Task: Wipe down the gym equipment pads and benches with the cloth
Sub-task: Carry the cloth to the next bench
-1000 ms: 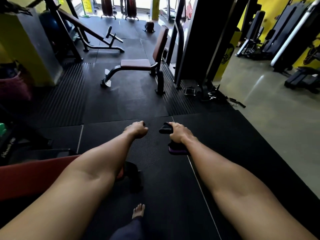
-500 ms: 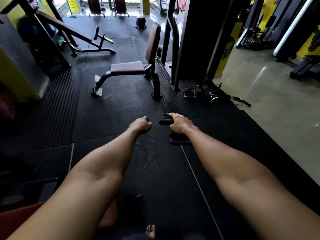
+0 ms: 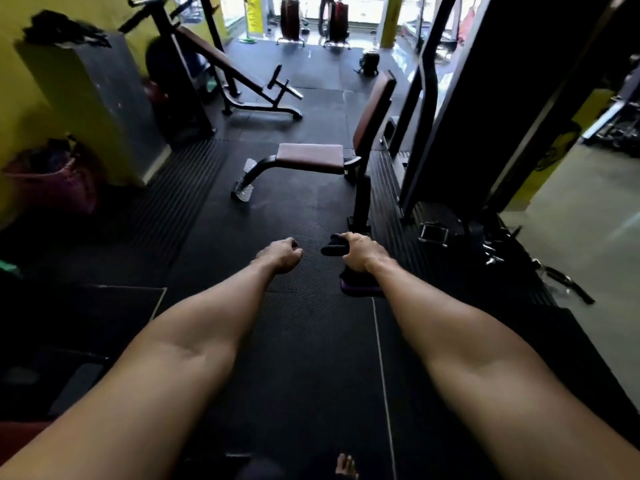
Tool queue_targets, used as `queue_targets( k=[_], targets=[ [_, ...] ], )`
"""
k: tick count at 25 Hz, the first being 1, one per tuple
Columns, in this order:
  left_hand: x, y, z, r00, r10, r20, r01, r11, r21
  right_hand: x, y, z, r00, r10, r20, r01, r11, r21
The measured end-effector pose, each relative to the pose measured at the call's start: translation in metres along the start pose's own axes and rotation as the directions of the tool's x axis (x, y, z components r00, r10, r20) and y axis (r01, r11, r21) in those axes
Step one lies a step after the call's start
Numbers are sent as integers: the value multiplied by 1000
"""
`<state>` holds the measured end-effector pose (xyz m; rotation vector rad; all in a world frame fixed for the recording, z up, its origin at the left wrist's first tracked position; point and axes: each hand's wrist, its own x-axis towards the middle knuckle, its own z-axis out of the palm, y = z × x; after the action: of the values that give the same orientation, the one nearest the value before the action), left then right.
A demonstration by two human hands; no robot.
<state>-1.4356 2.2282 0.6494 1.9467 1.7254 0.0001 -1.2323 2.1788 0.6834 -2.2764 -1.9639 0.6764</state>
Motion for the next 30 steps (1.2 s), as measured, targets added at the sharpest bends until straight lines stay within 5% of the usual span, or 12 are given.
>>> queue_targets(
  k=[11,30],
  targets=[
    [187,-39,-65,989,-149,-24,148,989,-28,233,-43,-32,983,-152,102,161,984,-82],
    [534,-207,-259,904,-426,-20,415,890,-188,659,-294,-48,885,-378,271,412,908,-79]
  ],
)
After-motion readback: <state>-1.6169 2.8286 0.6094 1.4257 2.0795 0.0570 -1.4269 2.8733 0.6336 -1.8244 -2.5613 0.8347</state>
